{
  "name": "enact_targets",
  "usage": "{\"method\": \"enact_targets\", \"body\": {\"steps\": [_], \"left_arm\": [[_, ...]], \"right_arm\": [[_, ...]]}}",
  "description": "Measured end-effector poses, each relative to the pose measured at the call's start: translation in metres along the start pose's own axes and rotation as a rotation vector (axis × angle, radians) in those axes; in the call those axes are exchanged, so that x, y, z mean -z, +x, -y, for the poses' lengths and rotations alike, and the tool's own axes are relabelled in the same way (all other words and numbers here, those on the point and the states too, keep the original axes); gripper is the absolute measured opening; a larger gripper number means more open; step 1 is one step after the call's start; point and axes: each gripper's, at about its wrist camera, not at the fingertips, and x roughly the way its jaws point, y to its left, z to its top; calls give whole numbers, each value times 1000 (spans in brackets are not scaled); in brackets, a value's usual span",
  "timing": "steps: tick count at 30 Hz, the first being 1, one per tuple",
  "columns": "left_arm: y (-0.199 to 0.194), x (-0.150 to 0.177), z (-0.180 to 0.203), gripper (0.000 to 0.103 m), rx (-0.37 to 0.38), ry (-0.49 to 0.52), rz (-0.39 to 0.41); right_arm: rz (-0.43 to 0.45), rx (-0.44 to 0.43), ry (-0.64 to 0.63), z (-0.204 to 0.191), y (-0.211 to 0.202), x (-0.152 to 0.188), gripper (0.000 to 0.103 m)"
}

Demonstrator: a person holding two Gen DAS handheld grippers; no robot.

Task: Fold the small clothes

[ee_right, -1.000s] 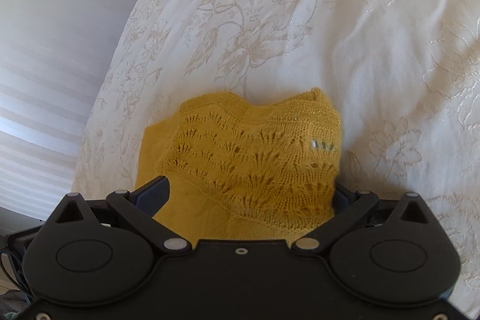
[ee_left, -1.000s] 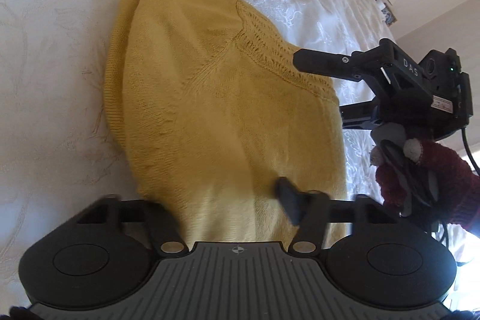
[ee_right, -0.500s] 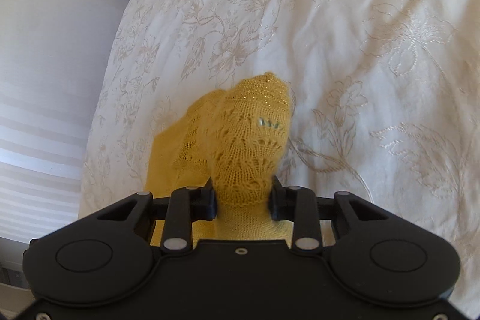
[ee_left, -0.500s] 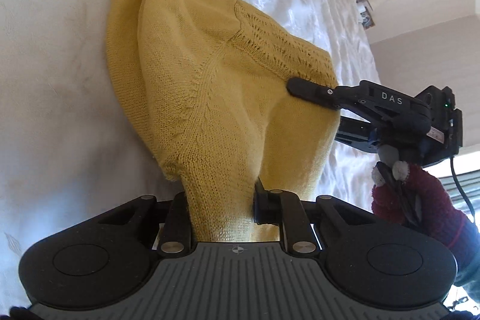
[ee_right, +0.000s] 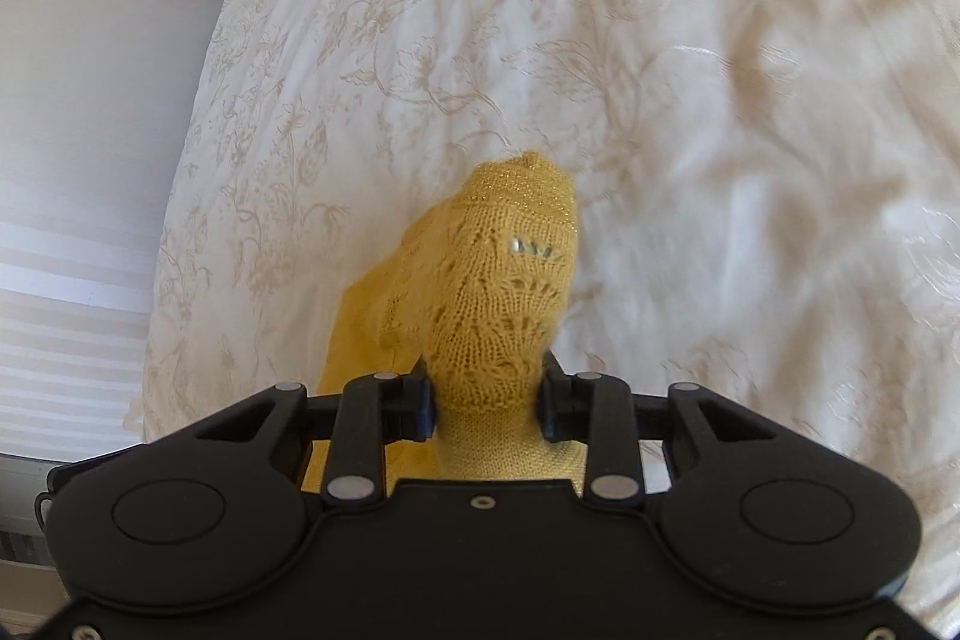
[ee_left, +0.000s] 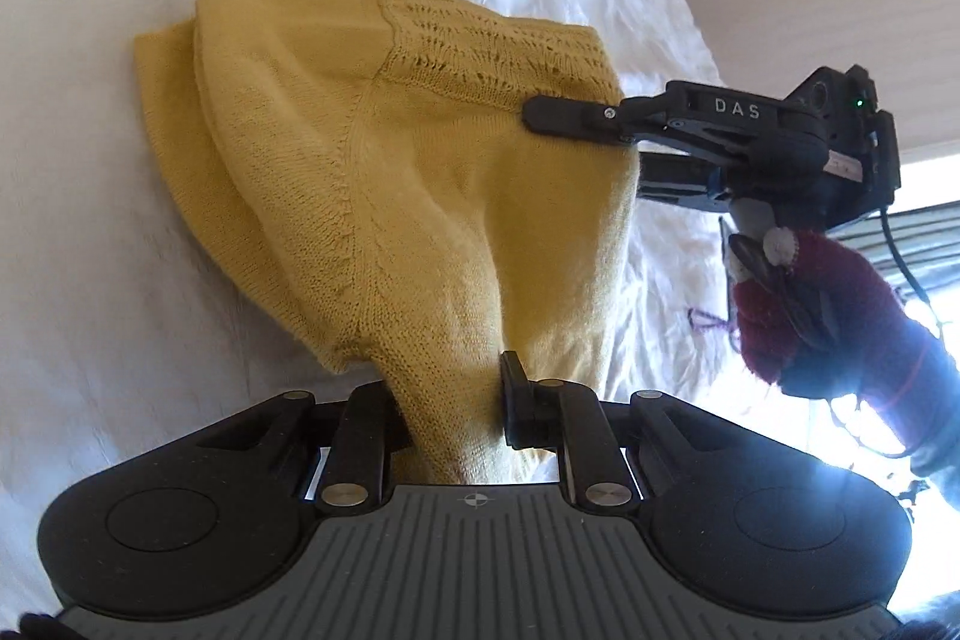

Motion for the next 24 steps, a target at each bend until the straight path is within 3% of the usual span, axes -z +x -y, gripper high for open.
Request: {"method": "enact_targets", "body": {"steps": [4,6,12,17,20,22,24], "left_arm": [[25,29,-2,19,-226,-48,-31],[28,40,-4,23,-279,-69,-21],[23,65,11,26,-405,-32,9],[0,75,42,26,-458,84,96],[-19,71,64,26,-444,170,161],[-23,61,74,29,-445,208,212],[-20,46,82,39,-457,228,253]], "right_arm": [[81,111,10,26,-15,7,58],[131,142,21,34,-23,8,72],[176,163,-52,35,-41,24,76],[171,174,-138,29,-45,37,77],[170,177,-184,28,-47,41,86],[172,178,-209,26,-48,44,88],[173,186,-228,23,-46,43,97]]}}
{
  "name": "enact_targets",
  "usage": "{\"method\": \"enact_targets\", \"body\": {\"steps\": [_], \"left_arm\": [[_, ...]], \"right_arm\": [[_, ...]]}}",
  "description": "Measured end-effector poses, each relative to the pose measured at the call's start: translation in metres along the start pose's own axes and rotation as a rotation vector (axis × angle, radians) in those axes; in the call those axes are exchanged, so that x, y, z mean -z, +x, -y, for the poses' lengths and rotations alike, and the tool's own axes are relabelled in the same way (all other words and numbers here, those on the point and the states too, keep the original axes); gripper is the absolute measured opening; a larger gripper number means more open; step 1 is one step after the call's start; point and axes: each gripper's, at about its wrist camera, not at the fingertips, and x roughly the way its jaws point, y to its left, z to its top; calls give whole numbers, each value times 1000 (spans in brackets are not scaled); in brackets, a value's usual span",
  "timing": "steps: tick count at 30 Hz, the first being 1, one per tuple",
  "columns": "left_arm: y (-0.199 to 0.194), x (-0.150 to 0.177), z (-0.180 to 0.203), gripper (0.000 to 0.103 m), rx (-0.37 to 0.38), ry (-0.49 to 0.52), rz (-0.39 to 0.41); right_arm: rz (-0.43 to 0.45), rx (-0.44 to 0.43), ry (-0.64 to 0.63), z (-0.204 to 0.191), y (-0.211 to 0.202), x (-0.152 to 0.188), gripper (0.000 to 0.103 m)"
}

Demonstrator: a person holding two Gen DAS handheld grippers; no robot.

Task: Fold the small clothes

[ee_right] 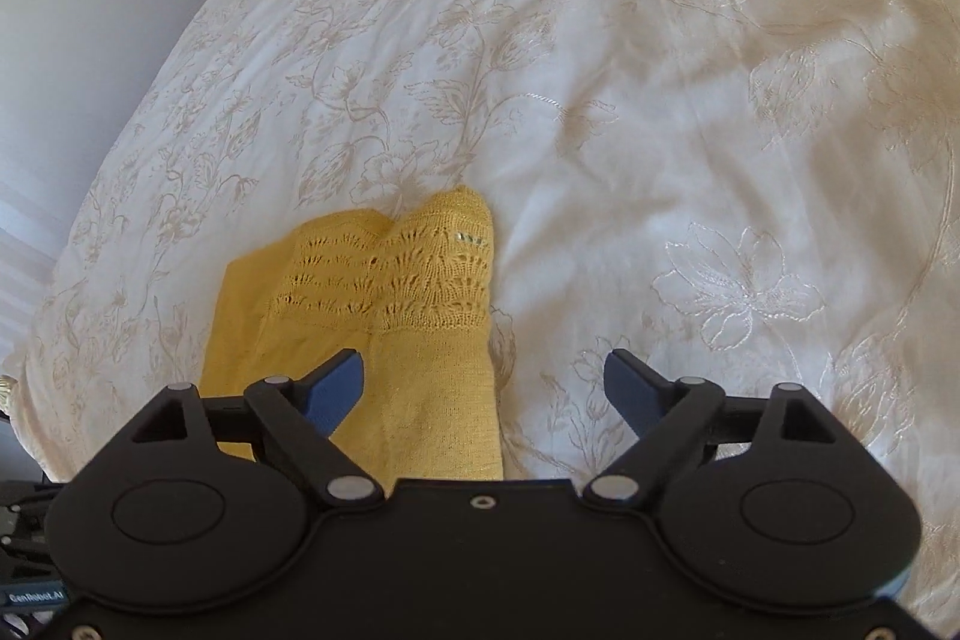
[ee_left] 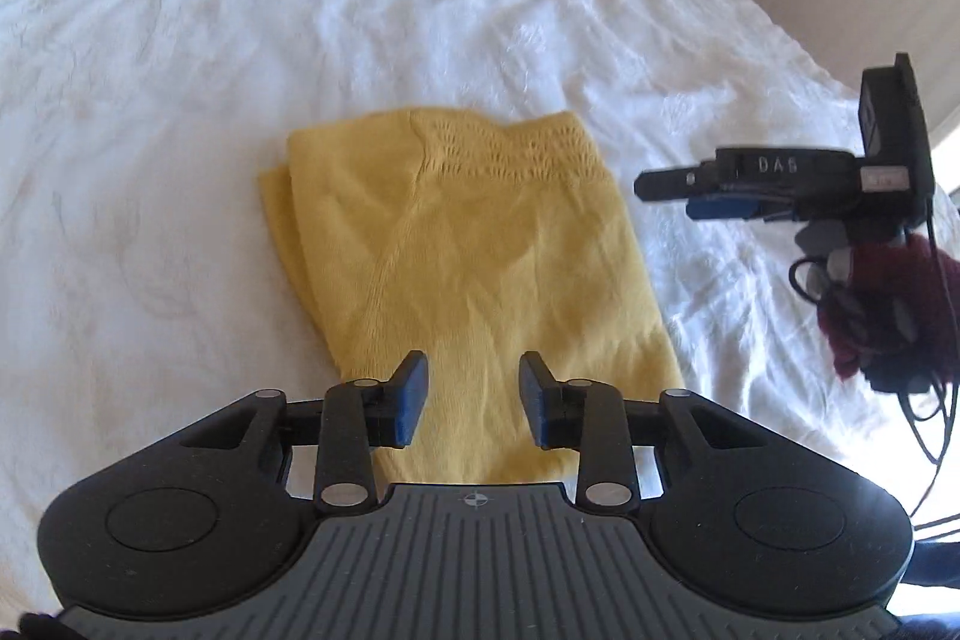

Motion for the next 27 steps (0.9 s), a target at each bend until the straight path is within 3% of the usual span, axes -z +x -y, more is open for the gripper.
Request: {"method": "enact_targets", "body": {"steps": [6,10,13,16,21,27], "left_arm": [[40,-46,7,44,-87,30,77],[70,-67,-8,44,-134,18,66],[88,-68,-33,44,-190,-24,8],[92,-63,-59,46,-168,-66,-18],[91,-60,-68,47,-175,-50,-17],[90,-58,-72,49,-148,-58,-16]], "right_arm": [[8,22,-35,-9,6,-4,102],[18,39,-24,-12,13,-12,102],[8,48,-21,-15,24,-18,102],[-32,92,-52,-19,41,-24,102],[-110,189,-76,-13,78,-31,102],[-118,249,-85,-15,96,-36,103]]}}
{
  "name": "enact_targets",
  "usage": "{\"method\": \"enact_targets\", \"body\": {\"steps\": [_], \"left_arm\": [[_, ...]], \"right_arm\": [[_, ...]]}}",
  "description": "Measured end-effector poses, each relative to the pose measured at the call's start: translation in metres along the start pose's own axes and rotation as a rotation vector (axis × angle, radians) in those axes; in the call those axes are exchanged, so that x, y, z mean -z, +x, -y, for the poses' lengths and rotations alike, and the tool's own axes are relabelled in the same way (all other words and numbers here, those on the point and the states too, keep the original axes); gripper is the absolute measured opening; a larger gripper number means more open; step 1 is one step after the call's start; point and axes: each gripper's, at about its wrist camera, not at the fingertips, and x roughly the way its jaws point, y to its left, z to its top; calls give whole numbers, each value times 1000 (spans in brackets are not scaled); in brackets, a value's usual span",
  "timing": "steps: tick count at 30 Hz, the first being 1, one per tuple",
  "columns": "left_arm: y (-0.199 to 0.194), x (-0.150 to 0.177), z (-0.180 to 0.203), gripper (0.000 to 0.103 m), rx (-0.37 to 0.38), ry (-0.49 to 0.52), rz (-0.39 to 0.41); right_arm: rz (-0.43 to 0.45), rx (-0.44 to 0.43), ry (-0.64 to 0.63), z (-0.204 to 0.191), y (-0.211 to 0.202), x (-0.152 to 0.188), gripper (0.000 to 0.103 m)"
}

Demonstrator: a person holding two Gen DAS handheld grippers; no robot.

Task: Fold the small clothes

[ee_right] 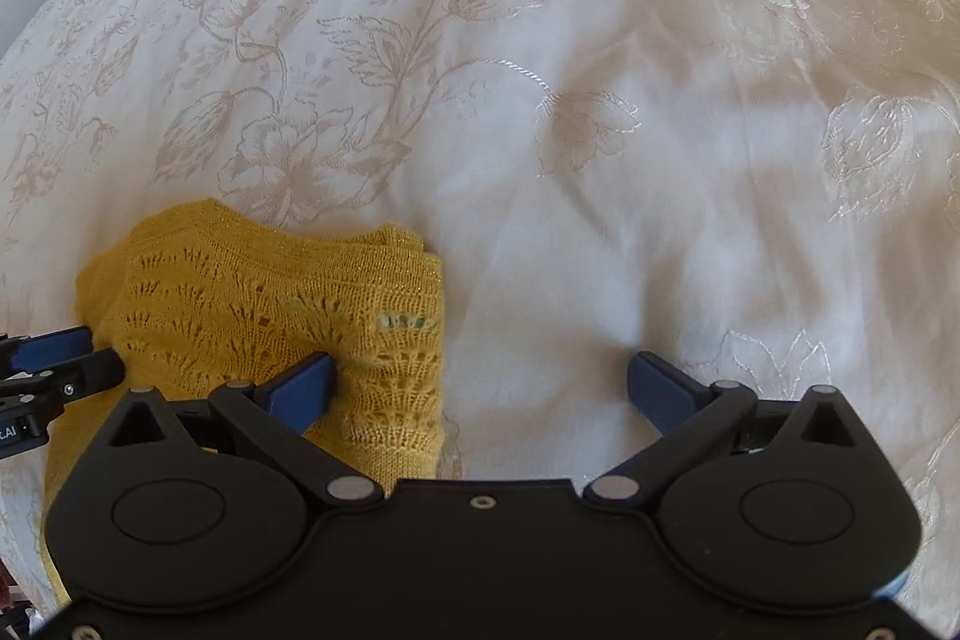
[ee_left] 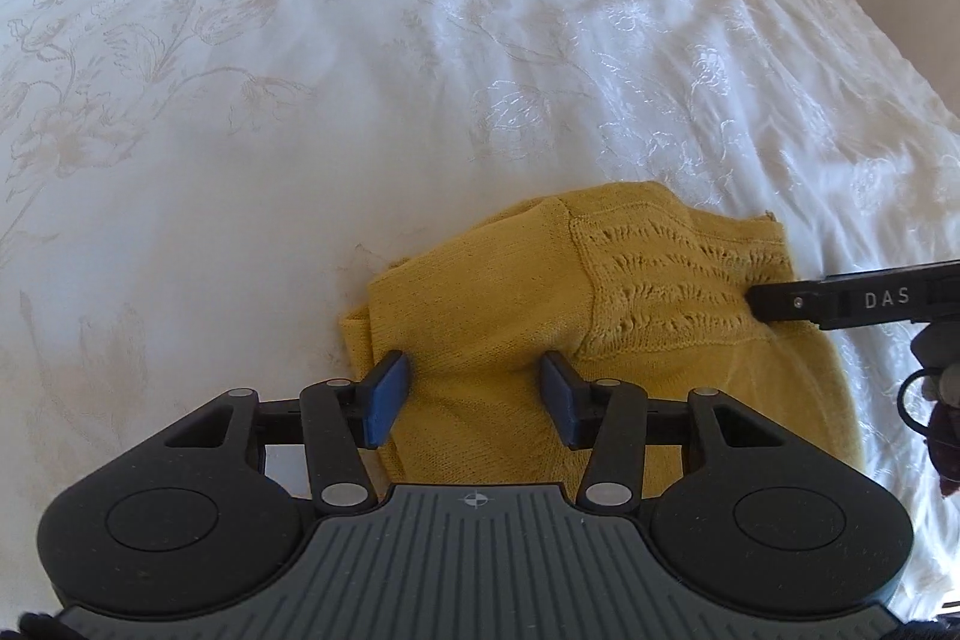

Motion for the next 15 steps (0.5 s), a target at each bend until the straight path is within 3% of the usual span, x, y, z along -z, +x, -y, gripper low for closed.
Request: {"method": "enact_targets", "body": {"steps": [5,7,8,9,12,15], "left_arm": [[2,-1,-2,55,40,17,-2],[-2,-3,-4,66,83,23,-10],[-5,-3,-4,80,102,22,-13],[-10,-1,-4,85,104,22,-10],[-21,11,-2,85,119,35,-9],[-25,31,3,85,116,78,-38]], "right_arm": [[9,20,25,-2,-6,-2,103],[32,26,36,-2,-16,0,103],[57,26,44,-3,-25,2,103],[79,22,51,-4,-33,6,103],[107,12,68,-7,-50,20,103],[71,24,74,-10,-53,39,103]]}}
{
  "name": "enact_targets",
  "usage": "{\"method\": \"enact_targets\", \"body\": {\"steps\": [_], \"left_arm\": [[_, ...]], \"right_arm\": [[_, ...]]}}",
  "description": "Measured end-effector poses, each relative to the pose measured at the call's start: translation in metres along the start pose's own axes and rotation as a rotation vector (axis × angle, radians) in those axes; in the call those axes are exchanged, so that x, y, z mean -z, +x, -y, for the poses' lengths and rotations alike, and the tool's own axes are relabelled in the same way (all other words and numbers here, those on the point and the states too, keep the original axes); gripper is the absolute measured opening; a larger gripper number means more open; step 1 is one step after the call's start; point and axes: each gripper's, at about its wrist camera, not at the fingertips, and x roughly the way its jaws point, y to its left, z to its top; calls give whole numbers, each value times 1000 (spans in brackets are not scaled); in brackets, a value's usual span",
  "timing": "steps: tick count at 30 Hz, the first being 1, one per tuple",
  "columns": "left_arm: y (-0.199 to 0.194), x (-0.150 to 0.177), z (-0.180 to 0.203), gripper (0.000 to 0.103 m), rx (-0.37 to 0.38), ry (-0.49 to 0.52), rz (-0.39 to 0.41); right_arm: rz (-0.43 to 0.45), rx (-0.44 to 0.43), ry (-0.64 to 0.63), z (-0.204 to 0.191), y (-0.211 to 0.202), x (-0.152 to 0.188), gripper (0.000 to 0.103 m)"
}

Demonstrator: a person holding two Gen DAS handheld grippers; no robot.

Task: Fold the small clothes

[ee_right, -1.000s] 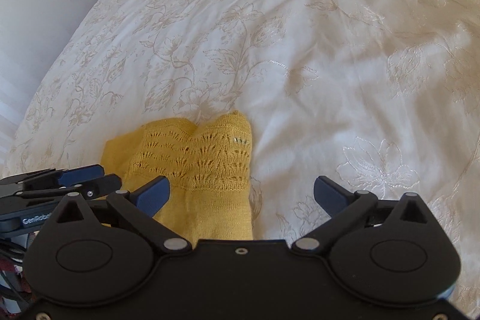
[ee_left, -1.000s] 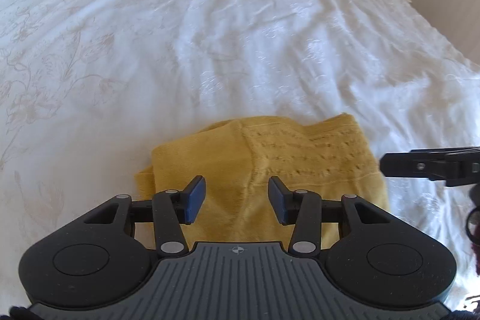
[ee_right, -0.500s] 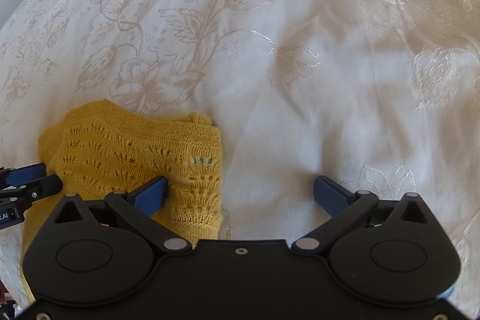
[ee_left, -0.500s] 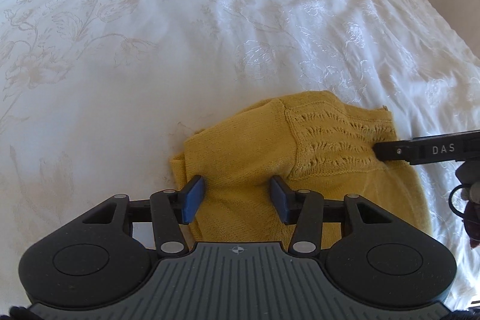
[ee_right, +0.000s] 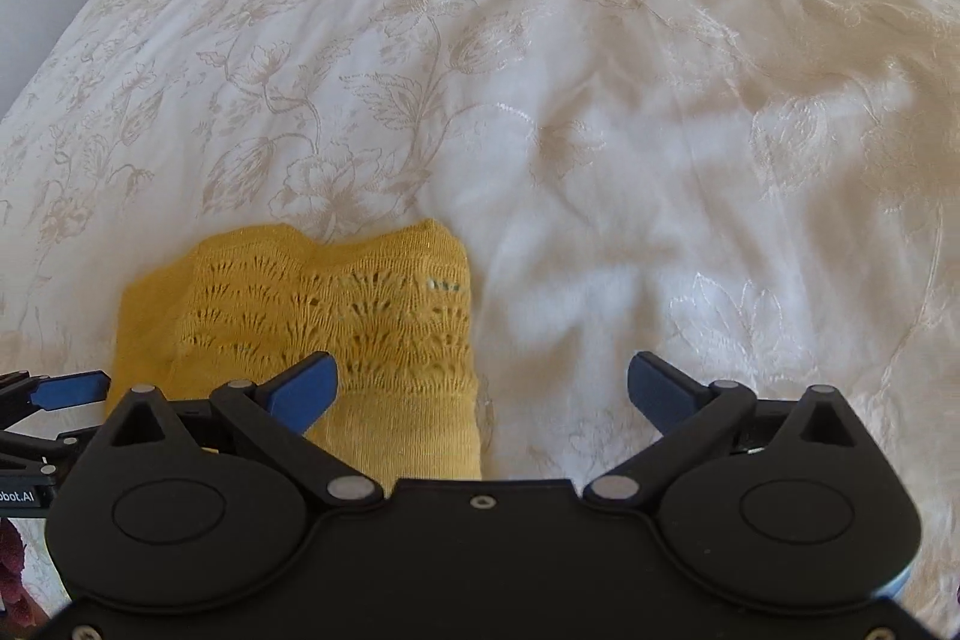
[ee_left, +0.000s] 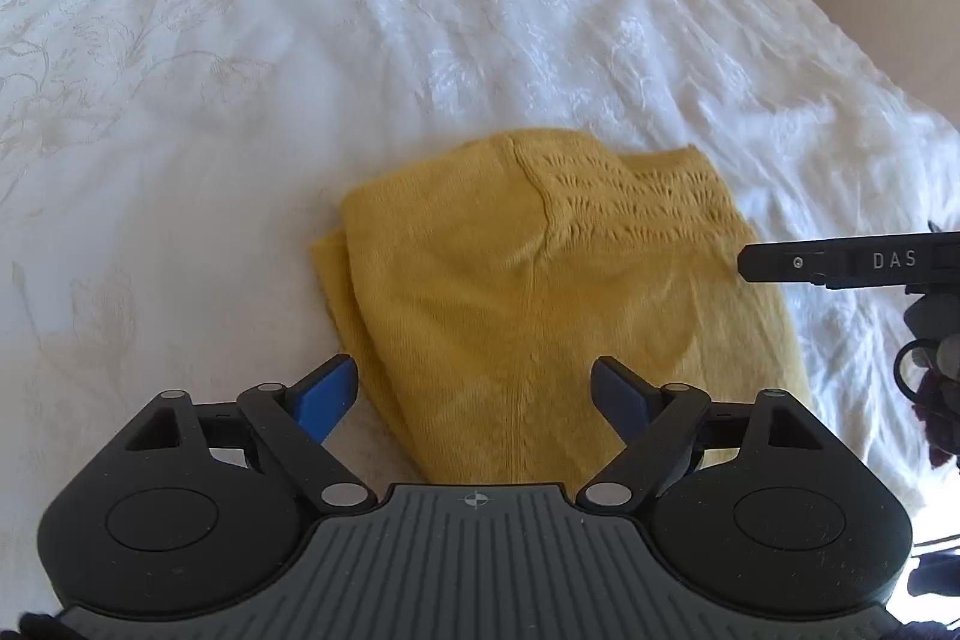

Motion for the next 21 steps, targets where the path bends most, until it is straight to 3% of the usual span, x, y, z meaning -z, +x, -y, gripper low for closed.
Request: {"method": "enact_targets", "body": {"steps": [4,10,21], "left_arm": [[0,28,-3,85,-14,-1,-42],[-16,55,-11,91,-57,-64,-17],[-42,106,22,91,-272,-49,21]], "right_arm": [[-73,41,-20,6,3,32,103],[-75,35,-14,21,-10,56,103],[-72,-33,-255,33,-30,101,103]]}}
